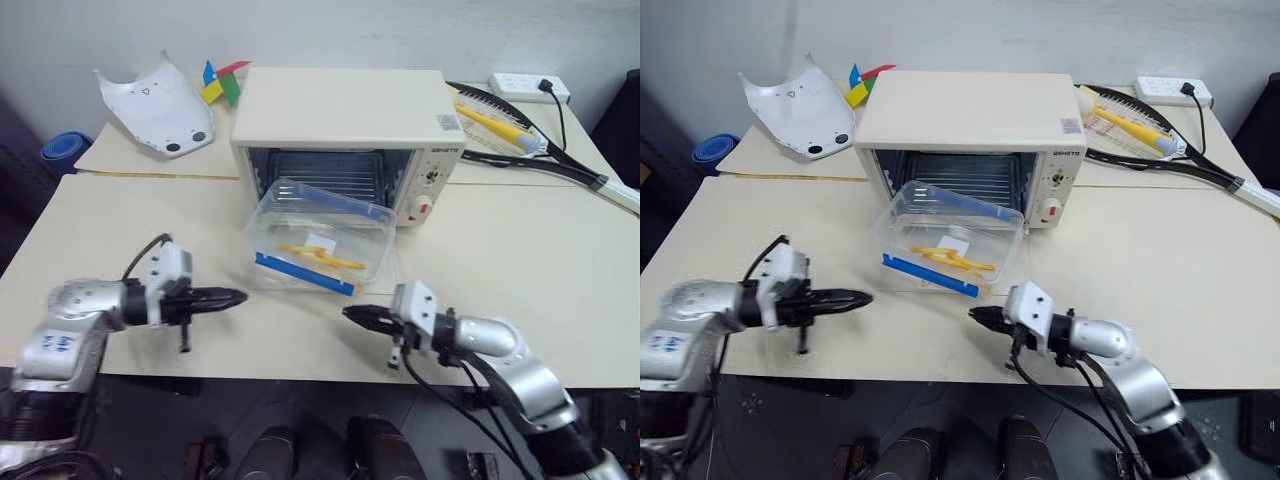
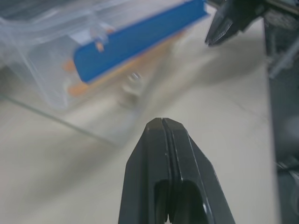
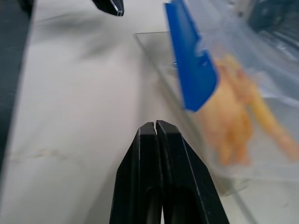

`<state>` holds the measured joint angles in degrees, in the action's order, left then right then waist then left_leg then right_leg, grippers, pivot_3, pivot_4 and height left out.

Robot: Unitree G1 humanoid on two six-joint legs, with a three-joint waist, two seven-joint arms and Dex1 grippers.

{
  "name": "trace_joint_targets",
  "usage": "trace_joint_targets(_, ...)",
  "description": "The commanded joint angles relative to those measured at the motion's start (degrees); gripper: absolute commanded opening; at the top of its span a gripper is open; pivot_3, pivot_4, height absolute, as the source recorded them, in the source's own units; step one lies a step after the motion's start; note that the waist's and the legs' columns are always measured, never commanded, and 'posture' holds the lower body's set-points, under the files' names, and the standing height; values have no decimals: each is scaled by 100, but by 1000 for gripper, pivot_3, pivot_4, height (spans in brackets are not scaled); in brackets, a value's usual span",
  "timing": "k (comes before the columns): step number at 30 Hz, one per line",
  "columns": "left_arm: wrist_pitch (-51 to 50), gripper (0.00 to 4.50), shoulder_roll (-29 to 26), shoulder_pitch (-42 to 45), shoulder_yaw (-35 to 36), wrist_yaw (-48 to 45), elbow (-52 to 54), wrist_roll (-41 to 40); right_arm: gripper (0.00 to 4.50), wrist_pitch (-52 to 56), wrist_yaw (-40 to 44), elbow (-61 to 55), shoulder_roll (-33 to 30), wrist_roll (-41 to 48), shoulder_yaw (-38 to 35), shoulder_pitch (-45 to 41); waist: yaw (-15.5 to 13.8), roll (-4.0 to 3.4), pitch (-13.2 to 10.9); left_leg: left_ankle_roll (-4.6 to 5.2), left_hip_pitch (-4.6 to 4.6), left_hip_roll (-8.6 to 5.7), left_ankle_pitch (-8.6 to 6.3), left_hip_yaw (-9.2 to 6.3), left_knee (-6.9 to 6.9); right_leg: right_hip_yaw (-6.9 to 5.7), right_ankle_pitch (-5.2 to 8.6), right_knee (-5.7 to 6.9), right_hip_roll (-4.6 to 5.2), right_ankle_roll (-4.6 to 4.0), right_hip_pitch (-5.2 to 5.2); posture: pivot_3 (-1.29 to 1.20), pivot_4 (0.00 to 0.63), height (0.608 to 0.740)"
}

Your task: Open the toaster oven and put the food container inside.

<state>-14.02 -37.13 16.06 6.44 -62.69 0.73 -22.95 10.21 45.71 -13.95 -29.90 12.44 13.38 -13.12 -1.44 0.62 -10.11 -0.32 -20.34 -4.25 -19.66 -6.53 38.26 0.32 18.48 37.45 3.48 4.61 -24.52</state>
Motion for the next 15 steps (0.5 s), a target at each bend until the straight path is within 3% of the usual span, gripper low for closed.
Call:
trace_joint_targets(1, 435, 0, 369, 118, -16, 432, -144, 111, 43, -305, -233, 300, 115, -290, -138, -276, 13, 3, 1, 1, -1, 0, 0, 1, 0, 1, 0, 0, 0, 1, -2, 0, 150, 740)
trace_joint_targets(8, 551, 0, 1187, 261, 124, 1624, -325, 207, 43, -857, -531, 1680, 527, -612, -239, -1461, 181, 5, 3, -4, 4, 5, 2, 6, 0, 2, 0, 17, -5, 1, -9, 0, 150, 740)
trace_joint_targets(15, 1247, 0, 1817, 830, -5, 2653, -1175, 788, 43, -1593, -1163, 3531, 1193, -951, -403, -2428, 170, 5, 3, -6, 4, 2, 3, 8, 5, 2, 0, 23, -3, 1, -12, 0, 150, 740)
